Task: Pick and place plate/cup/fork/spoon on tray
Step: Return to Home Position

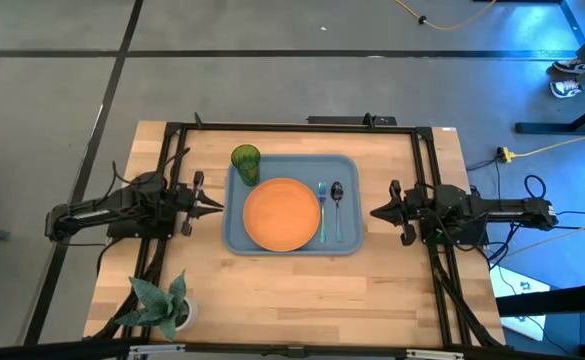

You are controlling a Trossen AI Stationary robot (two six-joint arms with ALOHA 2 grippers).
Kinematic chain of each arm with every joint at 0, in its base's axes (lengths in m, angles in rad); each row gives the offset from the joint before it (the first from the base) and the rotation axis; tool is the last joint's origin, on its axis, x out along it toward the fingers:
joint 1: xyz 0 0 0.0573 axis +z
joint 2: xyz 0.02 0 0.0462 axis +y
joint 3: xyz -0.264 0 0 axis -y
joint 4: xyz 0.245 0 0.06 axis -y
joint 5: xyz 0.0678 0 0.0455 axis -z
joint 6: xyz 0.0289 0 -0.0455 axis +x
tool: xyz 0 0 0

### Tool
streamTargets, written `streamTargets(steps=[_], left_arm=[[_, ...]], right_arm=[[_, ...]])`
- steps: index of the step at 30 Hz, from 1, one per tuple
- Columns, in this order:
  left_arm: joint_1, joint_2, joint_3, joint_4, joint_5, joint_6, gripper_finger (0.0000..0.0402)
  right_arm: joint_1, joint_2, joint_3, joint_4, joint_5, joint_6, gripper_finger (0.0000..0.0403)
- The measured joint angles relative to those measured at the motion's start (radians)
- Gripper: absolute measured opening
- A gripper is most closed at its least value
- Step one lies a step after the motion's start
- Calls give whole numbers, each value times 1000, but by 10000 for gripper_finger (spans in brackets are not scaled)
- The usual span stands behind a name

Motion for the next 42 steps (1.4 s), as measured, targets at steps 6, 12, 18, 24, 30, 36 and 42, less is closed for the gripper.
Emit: streamTargets(steps=[6,12,18,24,30,36,42], left_arm=[[0,0,0,1,-11,5,30],[0,0,-3,46,-13,51,30],[0,0,-10,40,-14,61,30],[0,0,-10,40,5,95,30],[0,0,-10,40,1,99,30],[0,0,-10,40,-7,74,30],[0,0,-10,40,-7,79,30]], right_arm=[[0,0,0,-18,0,-22,6],[0,0,0,-18,1,-29,6],[0,0,0,-17,0,-3,6],[0,0,0,-15,0,-3,6],[0,0,0,-15,1,-4,6],[0,0,0,-16,1,-6,6],[0,0,0,-16,1,-3,6]])
